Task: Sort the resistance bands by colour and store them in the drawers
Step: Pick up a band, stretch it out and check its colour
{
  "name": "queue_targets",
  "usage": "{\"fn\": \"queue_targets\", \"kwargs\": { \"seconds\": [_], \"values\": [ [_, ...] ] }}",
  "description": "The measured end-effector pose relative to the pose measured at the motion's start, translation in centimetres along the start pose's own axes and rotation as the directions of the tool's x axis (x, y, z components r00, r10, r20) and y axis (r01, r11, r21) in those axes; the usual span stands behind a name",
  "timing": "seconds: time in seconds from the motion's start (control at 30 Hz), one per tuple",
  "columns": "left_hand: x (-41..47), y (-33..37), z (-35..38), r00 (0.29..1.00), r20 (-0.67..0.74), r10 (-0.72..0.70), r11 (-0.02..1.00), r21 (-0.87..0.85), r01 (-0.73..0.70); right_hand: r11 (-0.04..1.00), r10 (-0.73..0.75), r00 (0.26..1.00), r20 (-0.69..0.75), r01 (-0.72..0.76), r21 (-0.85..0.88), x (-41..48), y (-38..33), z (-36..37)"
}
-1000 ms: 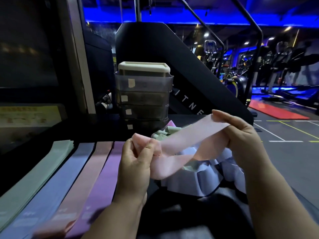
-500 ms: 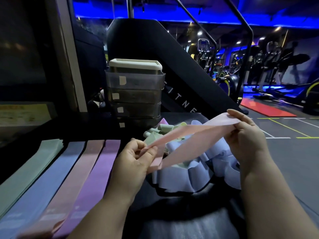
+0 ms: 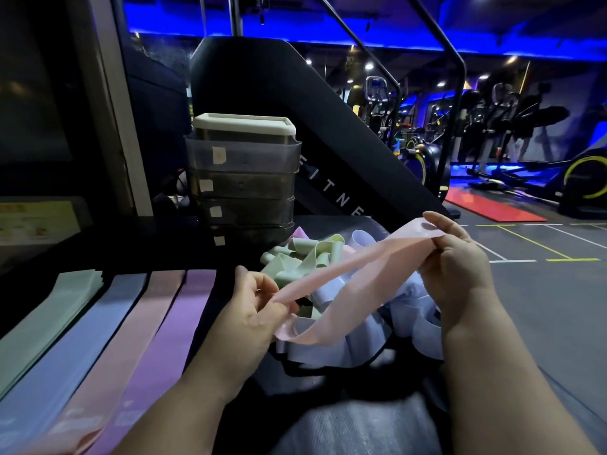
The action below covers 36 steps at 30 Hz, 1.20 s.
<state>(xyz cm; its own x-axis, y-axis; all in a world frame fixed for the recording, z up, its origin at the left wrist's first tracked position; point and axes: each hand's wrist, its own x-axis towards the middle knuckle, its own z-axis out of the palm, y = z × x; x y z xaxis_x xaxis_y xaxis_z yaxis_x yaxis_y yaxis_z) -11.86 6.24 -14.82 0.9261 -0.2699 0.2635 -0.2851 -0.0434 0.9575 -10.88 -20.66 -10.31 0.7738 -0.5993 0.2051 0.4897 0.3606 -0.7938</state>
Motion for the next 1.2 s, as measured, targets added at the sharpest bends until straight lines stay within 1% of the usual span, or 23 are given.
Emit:
{"fn": "queue_targets", "kwargs": {
  "seconds": [0.13, 0.2, 0.27, 0.33, 0.4, 0.47, 0.53, 0.57, 0.63, 0.7, 0.73, 0.8, 0.87, 0.97, 1.07, 1.2],
  "values": [
    [-0.4, 0.8, 0.1, 0.999, 0.049, -0.023, 0.998, -0.061, 0.026, 1.000, 0.001, 1.000, -0.006, 0.000, 0.015, 0.2, 0.1, -0.2],
    [-0.4, 1.0, 0.1, 0.996, 0.088, -0.022, 0.993, -0.114, 0.032, 0.999, 0.020, 0.999, -0.033, -0.019, 0.029, 0.4, 0.1, -0.3],
    [-0.4, 1.1, -0.1, 0.990, 0.137, -0.034, 0.979, -0.193, 0.060, 0.996, 0.037, 0.998, -0.051, -0.033, 0.079, 0.6, 0.0, -0.4],
    [-0.6, 1.3, -0.3, 0.980, 0.195, -0.041, 0.960, -0.265, 0.093, 0.988, 0.051, 0.998, -0.033, -0.045, 0.151, 0.5, -0.2, -0.4],
    [-0.7, 1.6, -0.3, 0.973, 0.227, -0.051, 0.954, -0.277, 0.115, 0.976, 0.068, 0.998, 0.006, -0.068, 0.207, 0.2, -0.5, -0.5],
    [-0.7, 1.5, -0.2, 0.979, 0.193, -0.063, 0.972, -0.211, 0.104, 0.958, 0.063, 0.996, 0.065, -0.078, 0.276, 0.0, -0.7, -0.5],
    [-0.4, 1.1, -0.2, 0.995, 0.082, -0.053, 0.997, -0.055, 0.058, 0.944, 0.032, 0.996, 0.087, -0.059, 0.326, 0.2, -0.6, -0.5],
    [-0.3, 0.9, -0.2, 0.999, 0.019, -0.035, 0.999, 0.034, 0.034, 0.948, 0.015, 0.997, 0.082, -0.040, 0.316, 0.2, -0.5, -0.5],
    [-0.1, 0.5, -0.1, 0.996, -0.092, 0.004, 0.989, 0.147, 0.009, 0.976, -0.021, 0.998, 0.064, 0.006, 0.218, 0.3, -0.3, -0.5],
    [0.0, 0.3, -0.2, 0.982, -0.187, 0.039, 0.981, 0.192, -0.002, 0.997, -0.052, 0.997, 0.054, 0.048, 0.066, 0.3, 0.0, -0.6],
    [0.0, 0.3, -0.2, 0.971, -0.232, 0.058, 0.976, 0.219, -0.006, 0.998, -0.067, 0.997, 0.035, 0.066, 0.023, 0.3, 0.2, -0.6],
    [0.0, 0.3, -0.4, 0.948, -0.299, 0.111, 0.963, 0.267, -0.029, 0.996, -0.090, 0.996, -0.016, 0.090, -0.013, 0.3, 0.2, -0.5],
    [0.0, 0.5, -0.4, 0.920, -0.352, 0.174, 0.951, 0.302, -0.064, 0.994, -0.109, 0.994, -0.029, 0.108, -0.030, 0.1, 0.1, -0.1],
    [-0.2, 1.0, -0.2, 0.882, -0.393, 0.262, 0.923, 0.368, -0.110, 0.992, -0.119, 0.993, -0.019, 0.117, -0.051, -0.2, 0.1, 0.1],
    [-0.2, 1.0, -0.2, 0.876, -0.375, 0.304, 0.904, 0.404, -0.141, 0.992, -0.120, 0.992, -0.022, 0.119, -0.044, -0.2, 0.1, 0.1],
    [-0.1, 0.6, -0.4, 0.858, -0.365, 0.361, 0.854, 0.498, -0.147, 0.991, -0.129, 0.991, -0.042, 0.128, -0.028, -0.1, 0.0, 0.1]
  ]
}}
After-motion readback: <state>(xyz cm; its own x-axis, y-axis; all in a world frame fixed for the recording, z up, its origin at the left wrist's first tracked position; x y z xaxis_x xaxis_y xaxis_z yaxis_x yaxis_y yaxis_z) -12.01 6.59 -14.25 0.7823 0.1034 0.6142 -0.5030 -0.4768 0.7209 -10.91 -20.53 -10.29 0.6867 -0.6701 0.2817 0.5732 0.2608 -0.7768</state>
